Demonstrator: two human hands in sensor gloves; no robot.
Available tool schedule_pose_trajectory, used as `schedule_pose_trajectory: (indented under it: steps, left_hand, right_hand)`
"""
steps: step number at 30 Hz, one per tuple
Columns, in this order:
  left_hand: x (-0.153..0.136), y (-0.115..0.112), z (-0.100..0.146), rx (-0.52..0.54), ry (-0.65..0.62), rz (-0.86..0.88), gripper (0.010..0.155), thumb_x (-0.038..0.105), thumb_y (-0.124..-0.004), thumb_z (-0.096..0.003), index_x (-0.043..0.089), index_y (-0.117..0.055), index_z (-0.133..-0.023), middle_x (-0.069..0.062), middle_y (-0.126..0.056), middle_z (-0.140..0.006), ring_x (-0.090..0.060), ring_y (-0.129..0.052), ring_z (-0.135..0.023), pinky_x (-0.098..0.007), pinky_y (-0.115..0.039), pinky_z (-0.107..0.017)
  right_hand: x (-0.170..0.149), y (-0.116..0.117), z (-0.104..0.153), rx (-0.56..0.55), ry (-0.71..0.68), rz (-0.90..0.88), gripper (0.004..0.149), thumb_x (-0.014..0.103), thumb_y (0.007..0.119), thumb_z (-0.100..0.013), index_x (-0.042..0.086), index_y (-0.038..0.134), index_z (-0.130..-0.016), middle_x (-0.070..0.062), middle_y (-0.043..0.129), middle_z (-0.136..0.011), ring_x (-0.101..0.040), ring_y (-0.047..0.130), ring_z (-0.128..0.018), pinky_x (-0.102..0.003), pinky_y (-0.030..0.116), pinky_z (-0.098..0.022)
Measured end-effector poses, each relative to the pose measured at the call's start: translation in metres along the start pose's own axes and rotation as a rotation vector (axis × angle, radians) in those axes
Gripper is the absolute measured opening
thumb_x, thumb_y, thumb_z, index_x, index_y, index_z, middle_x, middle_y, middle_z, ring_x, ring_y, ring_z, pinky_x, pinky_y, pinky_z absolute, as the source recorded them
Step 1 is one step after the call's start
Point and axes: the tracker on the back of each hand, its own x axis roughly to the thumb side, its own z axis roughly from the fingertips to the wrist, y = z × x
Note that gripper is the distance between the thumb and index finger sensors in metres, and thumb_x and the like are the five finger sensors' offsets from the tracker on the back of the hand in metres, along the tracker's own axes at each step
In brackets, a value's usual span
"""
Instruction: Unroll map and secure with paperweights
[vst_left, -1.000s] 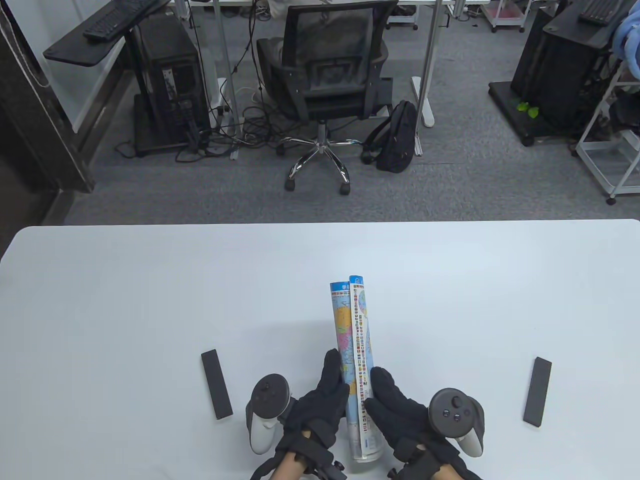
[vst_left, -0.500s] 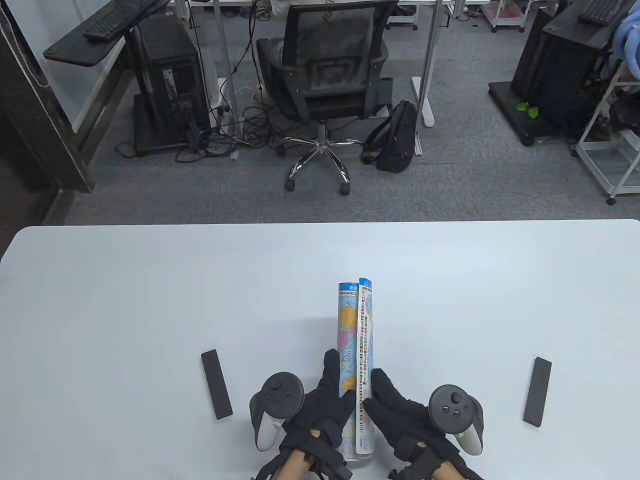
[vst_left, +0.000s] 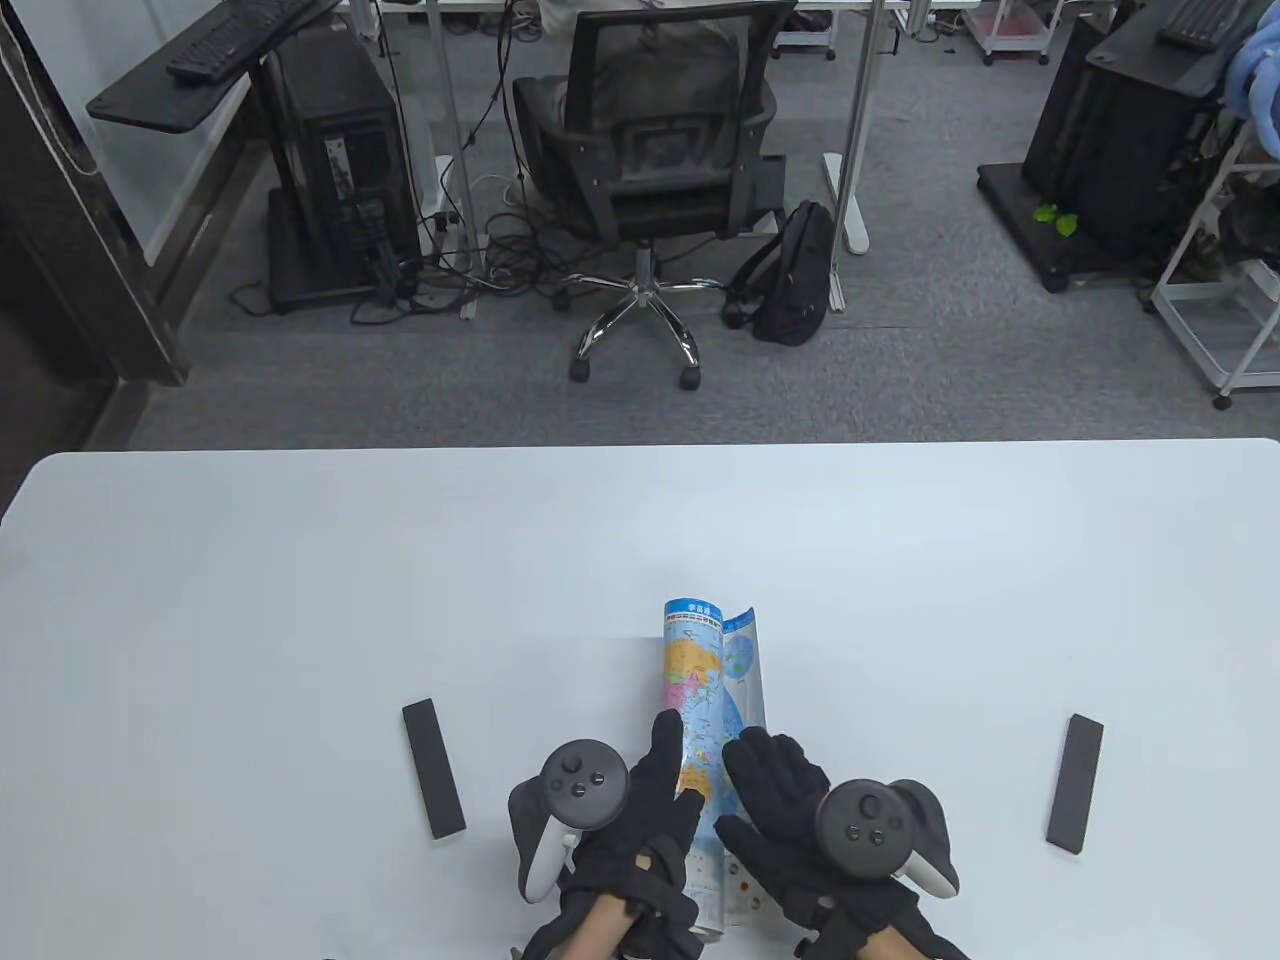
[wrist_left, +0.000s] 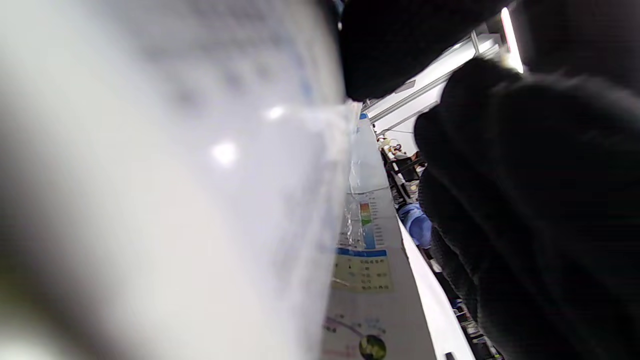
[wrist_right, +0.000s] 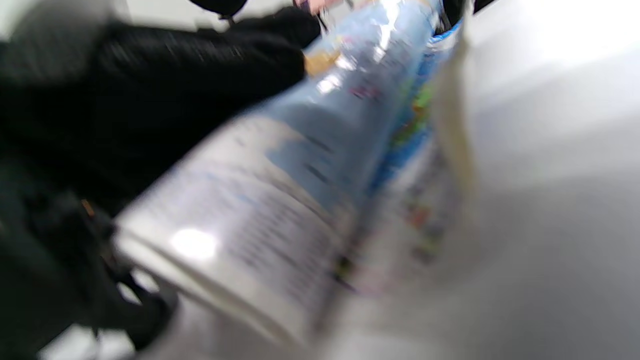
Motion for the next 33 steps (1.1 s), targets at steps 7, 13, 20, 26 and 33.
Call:
schedule_pose_trajectory:
  steps: [7,13,20,26,33]
  left_hand:
    - [-0.004,-0.003,0.000,0.008,0.047,-0.021,0.067,0.028,-0.073,-0.0545,0.029,-0.032,-0.108,-0.035,-0.049,-0.102,-0.043,-0.084,-0.078,-0.044,-0.088,-0.045]
    - [0.010,-0.008,0.006,0.062,0.026,-0.250,0.067,0.029,-0.070,-0.0549,0.018,-0.032,-0.110,-0.034,-0.041,-0.105,-0.044,-0.076,-0.084,-0.046,-0.083,-0.051]
    - [0.021,-0.015,0.006,0.030,0.004,-0.545,0.062,0.028,-0.064,-0.0553,0.011,-0.039,-0.109,-0.028,-0.036,-0.109,-0.049,-0.056,-0.093,-0.054,-0.069,-0.062]
    - [0.008,-0.025,-0.001,-0.129,0.087,-0.505,0.094,0.059,-0.064,-0.0553,-0.001,-0.012,-0.105,-0.038,-0.009,-0.105,-0.060,-0.030,-0.094,-0.064,-0.049,-0.067]
    - [0.012,-0.028,0.000,-0.095,0.056,-0.599,0.095,0.058,-0.066,-0.0550,0.002,-0.008,-0.105,-0.035,-0.002,-0.104,-0.059,-0.021,-0.095,-0.065,-0.043,-0.068]
  right_hand:
    - [-0.013,0.018,-0.009,0.187,0.128,0.148,0.062,0.029,0.062,-0.059,-0.001,0.032,-0.104,-0.034,0.026,-0.106,-0.058,0.015,-0.088,-0.070,0.017,-0.054]
    - [-0.024,0.026,-0.013,0.269,0.177,0.158,0.062,0.029,0.063,-0.059,0.000,0.032,-0.104,-0.033,0.026,-0.106,-0.057,0.017,-0.089,-0.070,0.019,-0.056]
    - [-0.024,0.026,-0.014,0.273,0.178,0.160,0.061,0.028,0.063,-0.059,0.000,0.033,-0.104,-0.034,0.027,-0.104,-0.057,0.021,-0.089,-0.070,0.022,-0.056]
    - [-0.022,0.027,-0.014,0.298,0.179,0.181,0.062,0.028,0.063,-0.058,0.000,0.032,-0.104,-0.034,0.025,-0.104,-0.058,0.019,-0.088,-0.070,0.021,-0.055]
    - [-0.022,0.028,-0.014,0.312,0.182,0.190,0.062,0.028,0.063,-0.059,0.000,0.031,-0.104,-0.033,0.023,-0.103,-0.058,0.018,-0.088,-0.070,0.020,-0.055]
